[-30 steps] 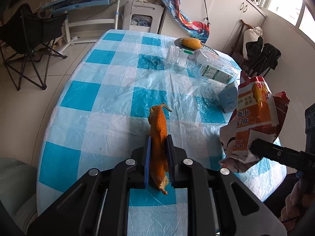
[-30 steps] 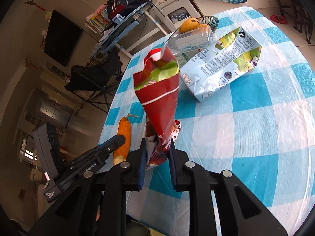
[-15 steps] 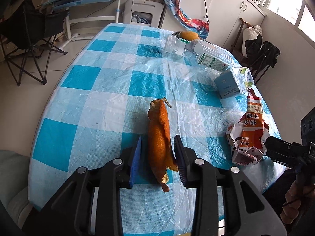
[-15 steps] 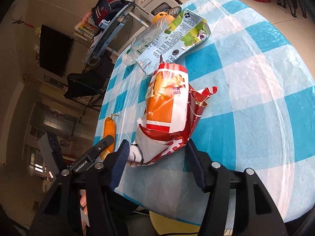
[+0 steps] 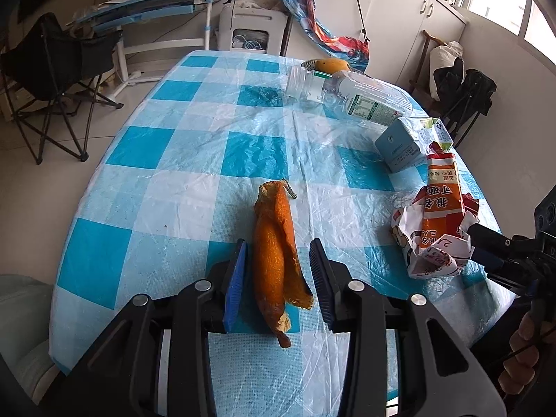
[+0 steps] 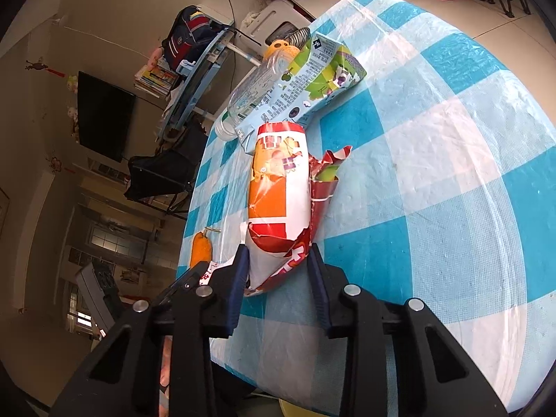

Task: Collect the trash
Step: 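Lift the peel and chip bag and carry both toward the yellow bucket, then open the right tool over the bucket while the left tool releases the peel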

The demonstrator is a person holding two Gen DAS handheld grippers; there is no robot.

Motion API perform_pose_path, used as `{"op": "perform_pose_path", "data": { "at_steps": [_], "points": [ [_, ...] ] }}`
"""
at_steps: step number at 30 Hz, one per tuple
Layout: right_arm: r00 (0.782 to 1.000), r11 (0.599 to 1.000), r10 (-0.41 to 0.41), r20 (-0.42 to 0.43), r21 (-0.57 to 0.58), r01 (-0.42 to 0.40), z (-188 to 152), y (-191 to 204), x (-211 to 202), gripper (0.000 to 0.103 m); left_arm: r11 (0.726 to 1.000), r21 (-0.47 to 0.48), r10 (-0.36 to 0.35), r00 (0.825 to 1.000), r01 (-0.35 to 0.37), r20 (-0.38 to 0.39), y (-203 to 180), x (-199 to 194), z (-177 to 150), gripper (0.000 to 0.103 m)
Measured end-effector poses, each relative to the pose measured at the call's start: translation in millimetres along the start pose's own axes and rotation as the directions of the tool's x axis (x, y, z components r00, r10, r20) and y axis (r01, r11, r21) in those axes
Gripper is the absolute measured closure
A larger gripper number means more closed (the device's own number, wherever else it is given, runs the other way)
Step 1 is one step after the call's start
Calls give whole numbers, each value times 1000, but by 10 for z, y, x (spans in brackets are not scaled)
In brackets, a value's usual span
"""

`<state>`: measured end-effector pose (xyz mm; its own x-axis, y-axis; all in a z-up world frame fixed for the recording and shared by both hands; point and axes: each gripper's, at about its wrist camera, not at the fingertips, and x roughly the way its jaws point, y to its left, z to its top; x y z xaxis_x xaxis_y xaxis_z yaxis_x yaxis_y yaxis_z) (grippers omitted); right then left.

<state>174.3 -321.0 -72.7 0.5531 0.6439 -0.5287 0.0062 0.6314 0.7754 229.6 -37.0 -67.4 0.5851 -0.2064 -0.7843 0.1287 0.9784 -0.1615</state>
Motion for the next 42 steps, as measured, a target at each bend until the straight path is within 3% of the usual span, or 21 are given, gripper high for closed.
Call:
{"op": "perform_pose_path", "data": {
  "at_steps": [8, 11, 14, 21, 26, 35, 39, 42],
  "points": [
    [1000, 998, 29, 10, -49, -29, -32, 102, -10, 73, 1000, 2, 2, 1000, -2, 8, -10, 0, -8, 68],
    [999, 997, 44, 7, -67, -43, -44, 141, -5, 75, 1000, 5, 10, 1000, -10, 12, -11, -2, -9, 82],
    [998, 994, 55, -2, -97, -55, -63, 206, -17, 75, 1000, -2, -3, 1000, 4, 16, 6, -18, -2, 84],
    [998, 975, 62, -27, -213, -67, -186, 497, -91, 77, 1000, 21, -6, 998, 5, 66, -18, -222, -13, 85],
    [995, 955, 61, -81, -286, -82, -464, 652, -136, 78, 1000, 11, -11, 997, 10, 71, -1, -407, -166, 86],
    [966, 889, -52, -252, -452, -70, -1139, 889, -39, 78, 1000, 3, -6, 999, 6, 36, 72, -779, -645, 86],
    [950, 853, -128, -284, -521, -41, -1276, 965, 95, 76, 1000, 10, 1, 1000, -1, 4, 56, -892, -874, 85],
    [936, 851, -158, -316, -524, -33, -1294, 966, 206, 68, 1000, 17, 6, 1000, -6, -17, 20, -960, -1009, 85]
  ]
}}
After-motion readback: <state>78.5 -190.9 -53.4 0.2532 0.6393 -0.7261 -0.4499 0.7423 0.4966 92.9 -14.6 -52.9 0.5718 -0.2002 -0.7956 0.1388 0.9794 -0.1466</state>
